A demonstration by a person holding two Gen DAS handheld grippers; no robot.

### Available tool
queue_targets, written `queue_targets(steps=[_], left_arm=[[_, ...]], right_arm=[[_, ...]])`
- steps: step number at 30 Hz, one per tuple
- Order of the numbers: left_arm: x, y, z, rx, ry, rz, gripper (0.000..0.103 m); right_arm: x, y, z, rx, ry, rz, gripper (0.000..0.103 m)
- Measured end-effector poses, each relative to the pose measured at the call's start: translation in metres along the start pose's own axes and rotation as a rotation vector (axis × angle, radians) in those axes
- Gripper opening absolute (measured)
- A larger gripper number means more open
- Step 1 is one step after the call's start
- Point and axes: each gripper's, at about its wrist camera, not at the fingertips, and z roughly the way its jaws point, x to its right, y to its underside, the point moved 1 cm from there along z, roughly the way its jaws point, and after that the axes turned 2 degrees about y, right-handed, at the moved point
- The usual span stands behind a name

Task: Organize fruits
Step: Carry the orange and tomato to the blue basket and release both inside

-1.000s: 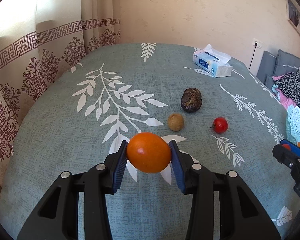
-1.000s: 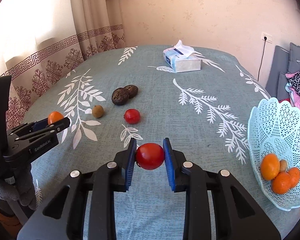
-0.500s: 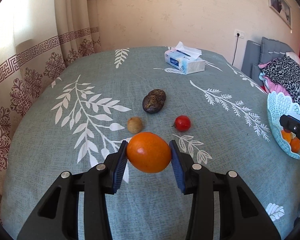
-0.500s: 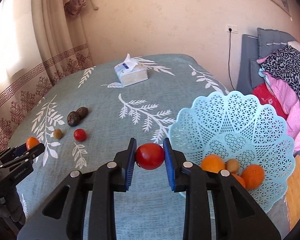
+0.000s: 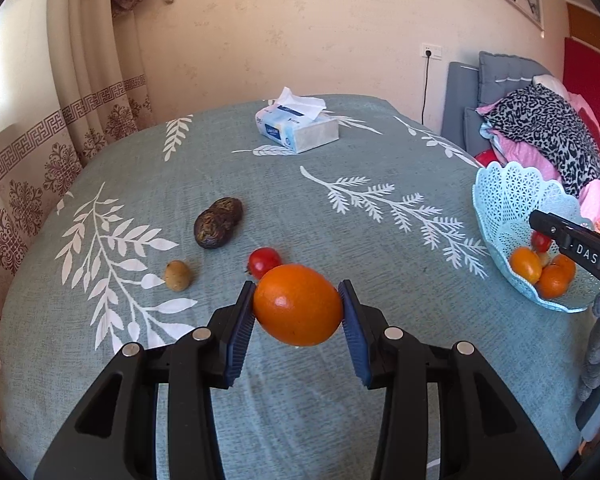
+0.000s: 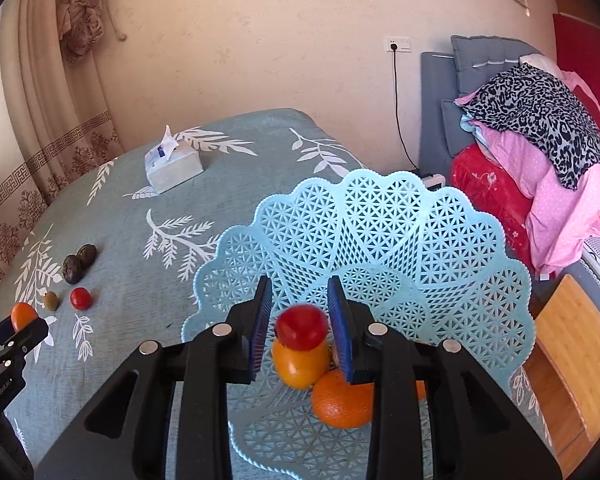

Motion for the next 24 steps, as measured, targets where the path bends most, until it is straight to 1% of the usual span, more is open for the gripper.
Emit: queue_targets(steps=[1, 2, 7, 18, 24], left_arm=[[0.005, -0.002, 0.001, 0.000, 0.007, 0.008, 0.042], [0.010, -0.004, 0.001, 0.001, 0.015, 0.016, 0.042], [0.037, -0.013, 0.004, 0.011, 0.056, 0.060, 0.042], [0.088, -0.034, 0.012, 0.008, 0.162, 0.124, 0.042], [0.114, -0.045, 0.017, 0.025, 0.218, 0.161, 0.042]], right_arm=[[0.004, -0.001, -0.001, 0.004, 0.006, 0.016, 0.049], [0.008, -0.001, -0.003, 0.016, 0.009, 0.032, 0.054], [0.017, -0.006, -0.008, 0.043, 0.026, 0.042, 0.055], [0.030, -0.008, -0.011, 0.065, 0.052, 0.066, 0.055], [0.036, -0.008, -0.013, 0.077, 0.073, 0.075, 0.055]])
